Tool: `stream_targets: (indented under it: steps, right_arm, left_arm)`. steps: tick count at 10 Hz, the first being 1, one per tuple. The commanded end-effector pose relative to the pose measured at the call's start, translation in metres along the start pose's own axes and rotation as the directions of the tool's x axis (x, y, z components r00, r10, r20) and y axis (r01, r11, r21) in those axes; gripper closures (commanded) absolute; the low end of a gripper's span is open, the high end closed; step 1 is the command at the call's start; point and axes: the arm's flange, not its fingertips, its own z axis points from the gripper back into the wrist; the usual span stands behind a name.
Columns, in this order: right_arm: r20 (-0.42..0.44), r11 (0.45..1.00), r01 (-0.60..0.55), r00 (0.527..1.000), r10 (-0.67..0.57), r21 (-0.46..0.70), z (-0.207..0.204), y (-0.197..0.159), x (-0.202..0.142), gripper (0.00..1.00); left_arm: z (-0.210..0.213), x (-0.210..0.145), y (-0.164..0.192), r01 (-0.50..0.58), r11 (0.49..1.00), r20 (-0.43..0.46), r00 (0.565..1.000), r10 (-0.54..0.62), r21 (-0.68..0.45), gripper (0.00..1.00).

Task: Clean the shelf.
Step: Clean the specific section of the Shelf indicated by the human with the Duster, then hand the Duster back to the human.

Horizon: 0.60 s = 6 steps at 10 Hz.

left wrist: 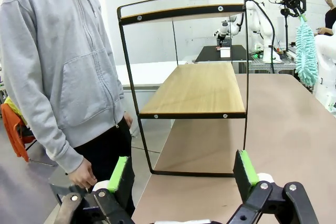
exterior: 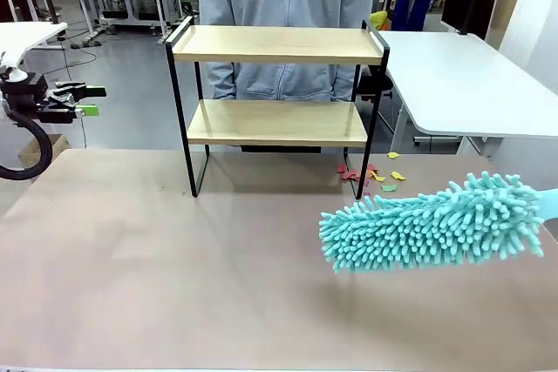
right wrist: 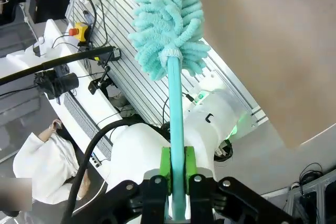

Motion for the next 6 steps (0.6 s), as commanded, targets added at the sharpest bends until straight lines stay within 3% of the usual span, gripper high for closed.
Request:
stream_targets:
  steps: [1,6]
  right_arm:
    - [0.016,1.000,-0.004,1.000,0.004,-0.008,0.0029,0.0063,-0.0038,0.87]
    - [0.016,1.000,-0.004,1.000,0.004,-0.008,0.0029,0.0063,-0.0038,0.87]
  left_arm:
    - [0.0001,0.0025,-0.0007,0.003,1.000,-0.001,1.000,-0.003,-0.002,0.00]
    - [0.0001,0.0025,-0.0007,0.003,1.000,-0.001,1.000,-0.003,-0.002,0.00]
